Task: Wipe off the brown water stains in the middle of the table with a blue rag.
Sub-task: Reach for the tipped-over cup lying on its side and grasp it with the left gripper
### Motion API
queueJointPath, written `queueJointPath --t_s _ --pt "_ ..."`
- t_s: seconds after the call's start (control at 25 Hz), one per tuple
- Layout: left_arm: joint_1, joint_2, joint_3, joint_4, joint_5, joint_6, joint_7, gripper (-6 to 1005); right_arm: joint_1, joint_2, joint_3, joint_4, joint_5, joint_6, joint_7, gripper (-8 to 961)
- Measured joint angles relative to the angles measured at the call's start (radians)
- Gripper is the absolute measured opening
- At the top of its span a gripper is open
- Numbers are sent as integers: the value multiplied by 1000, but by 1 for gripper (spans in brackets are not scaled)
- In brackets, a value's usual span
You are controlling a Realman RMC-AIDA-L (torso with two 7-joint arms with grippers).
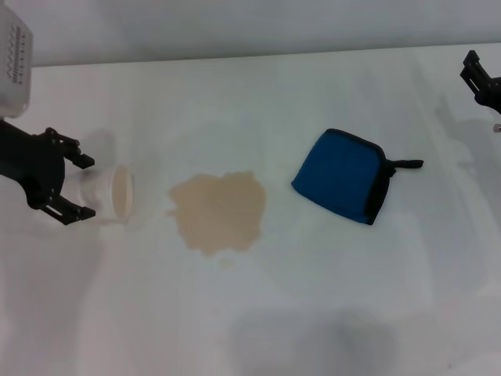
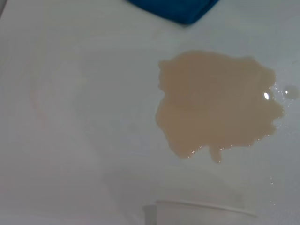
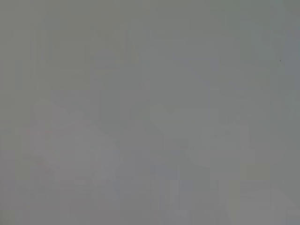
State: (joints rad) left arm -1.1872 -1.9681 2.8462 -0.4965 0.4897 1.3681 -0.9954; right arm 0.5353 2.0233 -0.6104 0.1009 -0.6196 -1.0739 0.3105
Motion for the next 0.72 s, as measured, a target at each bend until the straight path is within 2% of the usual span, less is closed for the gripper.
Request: queueJointPath --t_s 0.36,0.72 --pt "23 -15 -1 11 12 -57 -1 871 0 0 0 -3 0 1 -1 869" --pt "40 -21 -1 27 2 -86 -5 871 0 1 0 -8 -5 1 -1 868"
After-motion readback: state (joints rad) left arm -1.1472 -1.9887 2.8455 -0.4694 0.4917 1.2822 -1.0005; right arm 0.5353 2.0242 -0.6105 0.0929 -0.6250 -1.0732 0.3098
